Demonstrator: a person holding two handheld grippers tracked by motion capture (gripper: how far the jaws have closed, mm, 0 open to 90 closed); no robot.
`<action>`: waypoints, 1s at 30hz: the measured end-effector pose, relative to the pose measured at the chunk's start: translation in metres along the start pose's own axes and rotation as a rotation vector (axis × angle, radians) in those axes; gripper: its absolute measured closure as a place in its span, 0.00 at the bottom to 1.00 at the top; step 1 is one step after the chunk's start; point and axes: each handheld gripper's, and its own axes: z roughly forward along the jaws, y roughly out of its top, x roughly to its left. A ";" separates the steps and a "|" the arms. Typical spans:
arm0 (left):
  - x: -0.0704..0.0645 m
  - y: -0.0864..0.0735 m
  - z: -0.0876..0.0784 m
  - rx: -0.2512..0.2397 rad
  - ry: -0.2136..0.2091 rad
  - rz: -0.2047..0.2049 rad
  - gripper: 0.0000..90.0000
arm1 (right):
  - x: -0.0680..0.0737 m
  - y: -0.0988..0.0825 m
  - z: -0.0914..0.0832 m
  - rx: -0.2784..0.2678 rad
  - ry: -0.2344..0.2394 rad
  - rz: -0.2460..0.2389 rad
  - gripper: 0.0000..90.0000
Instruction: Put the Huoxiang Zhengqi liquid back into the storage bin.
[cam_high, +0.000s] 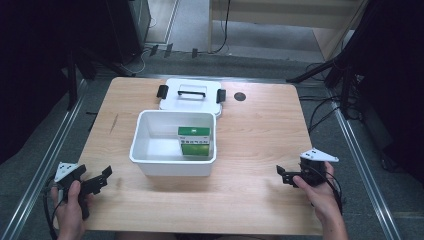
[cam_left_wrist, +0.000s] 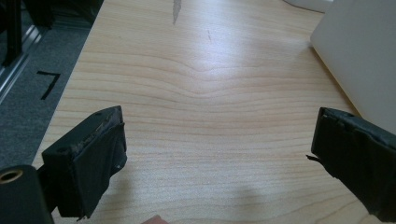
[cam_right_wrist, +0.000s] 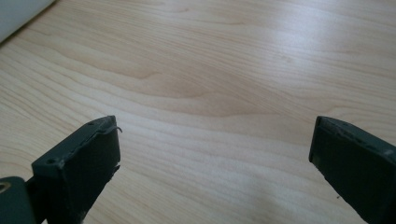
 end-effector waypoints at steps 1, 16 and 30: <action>0.000 0.000 0.000 0.001 0.000 0.002 0.04 | -0.001 -0.003 -0.001 -0.004 -0.004 0.004 0.02; 0.000 0.000 0.000 0.000 0.000 0.001 0.04 | -0.011 -0.039 -0.017 -0.066 -0.026 0.044 0.02; 0.000 0.000 -0.001 -0.003 0.002 -0.004 0.04 | -0.018 -0.068 -0.036 -0.104 -0.044 0.088 0.02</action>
